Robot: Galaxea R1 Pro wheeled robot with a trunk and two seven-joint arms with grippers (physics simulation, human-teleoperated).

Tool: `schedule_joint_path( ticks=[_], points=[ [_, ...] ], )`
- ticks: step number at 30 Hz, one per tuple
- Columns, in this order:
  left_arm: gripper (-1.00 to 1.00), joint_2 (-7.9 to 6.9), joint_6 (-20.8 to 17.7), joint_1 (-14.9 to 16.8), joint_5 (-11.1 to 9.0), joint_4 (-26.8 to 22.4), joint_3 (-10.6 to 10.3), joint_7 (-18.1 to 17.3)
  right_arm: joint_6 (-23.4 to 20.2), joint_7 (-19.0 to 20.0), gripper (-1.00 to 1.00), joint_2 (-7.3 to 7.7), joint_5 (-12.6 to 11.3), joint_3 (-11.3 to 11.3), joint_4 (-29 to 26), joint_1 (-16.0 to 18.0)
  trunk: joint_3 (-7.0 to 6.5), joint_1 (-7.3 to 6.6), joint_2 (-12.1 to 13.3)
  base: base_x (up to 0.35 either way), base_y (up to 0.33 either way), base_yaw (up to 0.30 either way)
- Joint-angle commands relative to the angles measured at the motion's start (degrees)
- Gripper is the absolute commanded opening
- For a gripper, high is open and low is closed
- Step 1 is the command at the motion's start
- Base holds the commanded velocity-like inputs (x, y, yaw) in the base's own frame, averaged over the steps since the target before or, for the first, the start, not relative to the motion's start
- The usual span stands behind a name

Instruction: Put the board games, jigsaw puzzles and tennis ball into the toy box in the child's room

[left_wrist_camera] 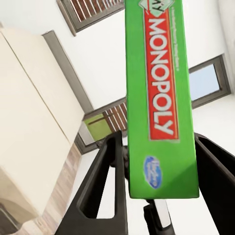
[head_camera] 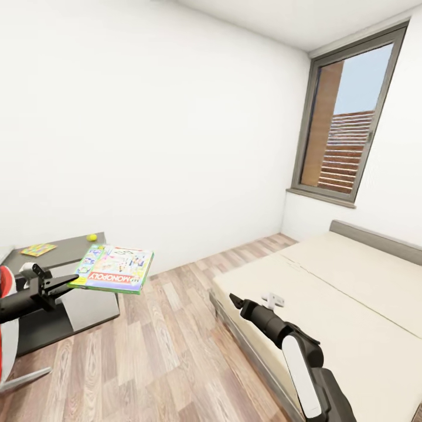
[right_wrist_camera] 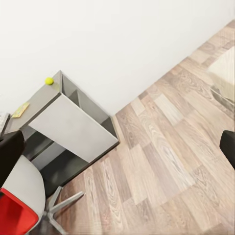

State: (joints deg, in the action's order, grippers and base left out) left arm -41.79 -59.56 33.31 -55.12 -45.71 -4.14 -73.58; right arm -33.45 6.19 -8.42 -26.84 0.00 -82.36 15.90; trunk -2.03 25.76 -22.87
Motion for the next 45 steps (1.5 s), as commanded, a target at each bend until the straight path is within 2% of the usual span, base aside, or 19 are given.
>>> schedule_joint_path(
  ticks=[1,31,36,45],
  points=[
    [-1.0,-0.05,-0.44,0.09,-0.25,0.09,-0.26,-0.24,-0.29,0.14,1.0,-0.02,-0.05,-0.09,0.07,0.01,0.03,0.02,-0.05,0.0,0.0,0.266],
    [-1.0,0.04,-0.38,0.09,-0.33,0.09,-0.43,-0.33,-0.3,-0.41,1.0,-0.26,0.03,-0.27,2.38,0.01,0.03,0.02,-0.05,0.001,0.0,0.284],
    [-1.0,0.04,-0.38,0.09,-0.3,0.15,-0.43,-0.23,-0.25,-0.39,1.0,-0.23,0.03,-0.21,2.3,0.01,0.03,0.02,-0.05,0.208,0.0,0.228],
    [-1.0,0.04,-0.38,0.09,-0.25,0.18,-0.4,-0.09,-0.28,-0.39,1.0,-0.17,0.04,-0.26,2.32,0.01,0.03,0.02,-0.05,0.321,0.0,0.026]
  ],
)
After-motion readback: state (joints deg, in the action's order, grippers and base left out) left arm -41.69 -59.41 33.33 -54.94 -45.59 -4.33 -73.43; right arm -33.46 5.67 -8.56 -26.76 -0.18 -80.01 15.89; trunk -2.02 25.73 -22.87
